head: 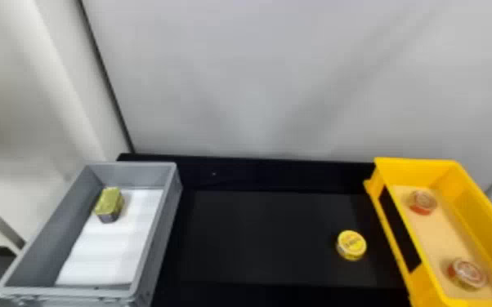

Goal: Pick up the round yellow can and place it in the yellow rectangular box

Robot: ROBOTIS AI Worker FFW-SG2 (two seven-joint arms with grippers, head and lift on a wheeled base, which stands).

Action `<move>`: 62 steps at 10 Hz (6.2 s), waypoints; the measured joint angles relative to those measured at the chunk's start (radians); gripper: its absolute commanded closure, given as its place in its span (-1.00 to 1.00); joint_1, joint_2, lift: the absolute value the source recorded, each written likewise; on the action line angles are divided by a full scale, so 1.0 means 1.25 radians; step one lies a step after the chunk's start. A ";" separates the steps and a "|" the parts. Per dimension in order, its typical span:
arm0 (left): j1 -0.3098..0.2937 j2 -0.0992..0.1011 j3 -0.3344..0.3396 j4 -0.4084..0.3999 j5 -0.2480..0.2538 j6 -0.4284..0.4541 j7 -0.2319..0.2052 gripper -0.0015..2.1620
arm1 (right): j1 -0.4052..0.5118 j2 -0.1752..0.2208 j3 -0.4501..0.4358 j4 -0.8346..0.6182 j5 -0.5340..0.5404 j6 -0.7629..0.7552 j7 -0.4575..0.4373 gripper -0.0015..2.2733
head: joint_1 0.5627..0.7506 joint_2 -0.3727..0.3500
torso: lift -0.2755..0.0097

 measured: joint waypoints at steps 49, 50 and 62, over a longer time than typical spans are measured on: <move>-0.007 0.000 0.027 0.011 -0.057 -0.034 -0.043 -0.87 | 0.134 0.044 0.785 0.544 -0.164 0.064 -0.488 -0.71 | 0.39 0.07 | 0.45; -0.007 0.000 0.027 0.013 -0.057 -0.034 -0.043 -0.87 | 0.134 0.042 0.790 0.535 -0.162 0.065 -0.492 -0.70 | 0.39 0.07 | 0.45; -0.009 0.000 0.027 0.019 -0.056 -0.037 -0.045 -0.87 | 0.087 0.039 0.796 0.569 -0.137 0.083 -0.412 -0.79 | 0.39 0.07 | 0.45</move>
